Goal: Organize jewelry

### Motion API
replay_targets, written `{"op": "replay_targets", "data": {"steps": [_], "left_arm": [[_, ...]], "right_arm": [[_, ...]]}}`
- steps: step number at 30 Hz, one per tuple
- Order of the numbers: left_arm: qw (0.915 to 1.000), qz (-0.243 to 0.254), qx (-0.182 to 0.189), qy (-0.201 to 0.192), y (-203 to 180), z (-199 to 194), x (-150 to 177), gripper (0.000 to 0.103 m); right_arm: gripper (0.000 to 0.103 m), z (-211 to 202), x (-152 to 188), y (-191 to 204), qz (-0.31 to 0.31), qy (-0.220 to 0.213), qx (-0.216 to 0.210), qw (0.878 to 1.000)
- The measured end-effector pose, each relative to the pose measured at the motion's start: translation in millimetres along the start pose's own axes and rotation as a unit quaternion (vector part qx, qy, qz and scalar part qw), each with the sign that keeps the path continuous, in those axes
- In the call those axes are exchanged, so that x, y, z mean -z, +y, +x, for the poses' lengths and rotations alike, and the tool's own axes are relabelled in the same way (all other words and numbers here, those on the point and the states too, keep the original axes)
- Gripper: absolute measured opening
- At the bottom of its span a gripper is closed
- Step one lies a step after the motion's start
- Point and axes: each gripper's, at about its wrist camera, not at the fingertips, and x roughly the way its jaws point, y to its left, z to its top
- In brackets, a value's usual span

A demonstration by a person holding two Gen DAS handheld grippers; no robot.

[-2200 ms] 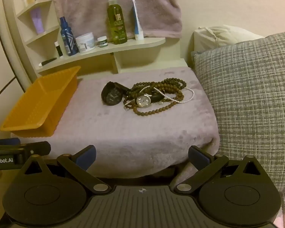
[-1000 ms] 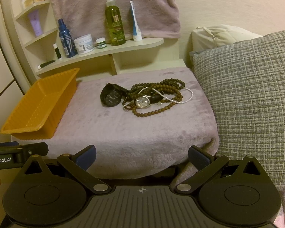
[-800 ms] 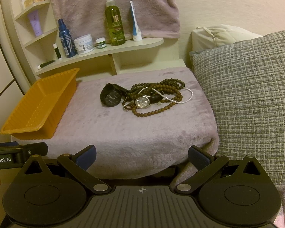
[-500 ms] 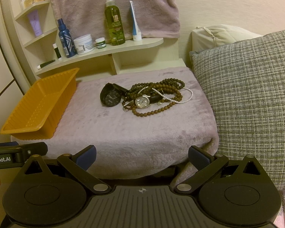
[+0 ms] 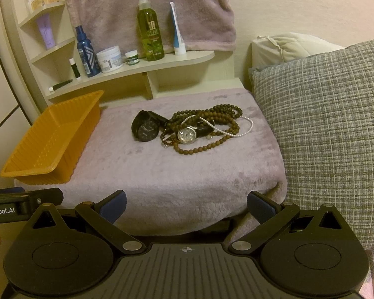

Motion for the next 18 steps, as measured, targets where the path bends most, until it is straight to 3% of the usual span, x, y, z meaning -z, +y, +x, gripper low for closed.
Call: {"op": "replay_targets", "data": {"steps": [18], "left_arm": [[1.0000, -0.007, 0.002, -0.002, 2.3, 0.5, -1.7, 0.101]], "right_arm": [[0.102, 2.0, -0.3, -1.6, 0.000, -0.001, -0.001, 1.000]]}}
